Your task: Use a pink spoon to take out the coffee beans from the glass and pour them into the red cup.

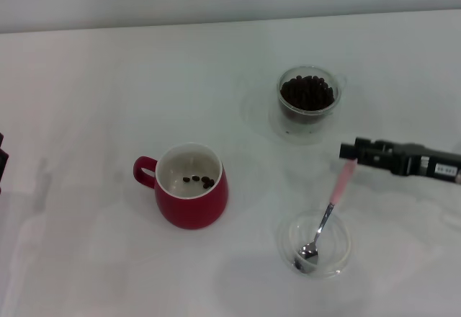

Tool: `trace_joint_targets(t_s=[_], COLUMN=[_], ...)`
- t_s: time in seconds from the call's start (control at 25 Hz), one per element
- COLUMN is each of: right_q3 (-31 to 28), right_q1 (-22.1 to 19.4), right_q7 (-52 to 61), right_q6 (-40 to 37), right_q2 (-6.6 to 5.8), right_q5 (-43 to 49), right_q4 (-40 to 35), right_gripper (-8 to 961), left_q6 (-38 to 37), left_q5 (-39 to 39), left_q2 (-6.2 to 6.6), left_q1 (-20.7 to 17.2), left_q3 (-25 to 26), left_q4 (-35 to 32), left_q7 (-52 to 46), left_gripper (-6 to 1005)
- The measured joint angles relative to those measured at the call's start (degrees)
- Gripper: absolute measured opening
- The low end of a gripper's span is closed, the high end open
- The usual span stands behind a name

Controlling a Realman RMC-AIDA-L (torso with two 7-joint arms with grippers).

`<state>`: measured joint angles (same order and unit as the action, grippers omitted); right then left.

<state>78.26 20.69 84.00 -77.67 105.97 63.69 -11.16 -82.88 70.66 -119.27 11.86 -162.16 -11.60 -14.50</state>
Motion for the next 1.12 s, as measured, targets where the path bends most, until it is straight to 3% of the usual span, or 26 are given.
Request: trace_joint_targets(t_s=[0.24, 0.28, 0.32, 0.36, 0.44, 0.56, 0.6, 0.76, 1.12], right_q3=[-9.3, -11.6, -17.2, -17.2, -25.8, -38.5, -42.2, -49.4, -49.5], right_q1=[-0.4, -0.5, -0.9, -0.9, -1.9, -3.3, -3.2, -2.0, -1.8], right_q7=[-4.2, -5.5, -9.4, -9.4, -17.5, -32.2, -37.0, -49.0, -61.1], right_q6=[0.3, 0.5, 0.6, 0.6, 0.5, 0.1, -0.7, -2.6, -2.3], right_q2=[0.04, 0.26, 1.27, 1.27, 3.84, 8.23, 8.81, 9.04, 9.17], right_q5=[-0.1, -0.1, -0.1, -0.1, -0.3, -1.4, -2.8, -6.8, -7.0], right_q4=[0.0, 0.0, 0.0, 0.0, -0.3, -0.5, 1.5, 9.2, 11.0], right_gripper=[666, 703, 740, 777, 851, 862, 866, 867, 861], left_q6=[0.0, 0.0, 0.0, 0.0, 0.0, 0.0, 0.0, 0.0, 0.3], left_q5=[0.0, 0.0, 0.0, 0.0, 0.1, 0.1, 0.1, 0.1, 0.2], left_q2=[0.00, 0.00, 0.00, 0.00, 0.00, 0.00, 0.00, 0.00, 0.00], left_q1=[0.0, 0.0, 0.1, 0.1, 0.0, -0.1, -0.1, 0.1, 0.1], left_q3=[0.0, 0.0, 0.0, 0.0, 0.0, 0.0, 0.0, 0.0, 0.0], left_q4=[0.0, 0.0, 0.0, 0.0, 0.0, 0.0, 0.0, 0.0, 0.1], left_q7=[-0.1, -0.1, -0.1, -0.1, -0.1, 0.0, 0.0, 0.1, 0.1], left_gripper=[654, 655, 655, 655, 655, 655, 655, 654, 655])
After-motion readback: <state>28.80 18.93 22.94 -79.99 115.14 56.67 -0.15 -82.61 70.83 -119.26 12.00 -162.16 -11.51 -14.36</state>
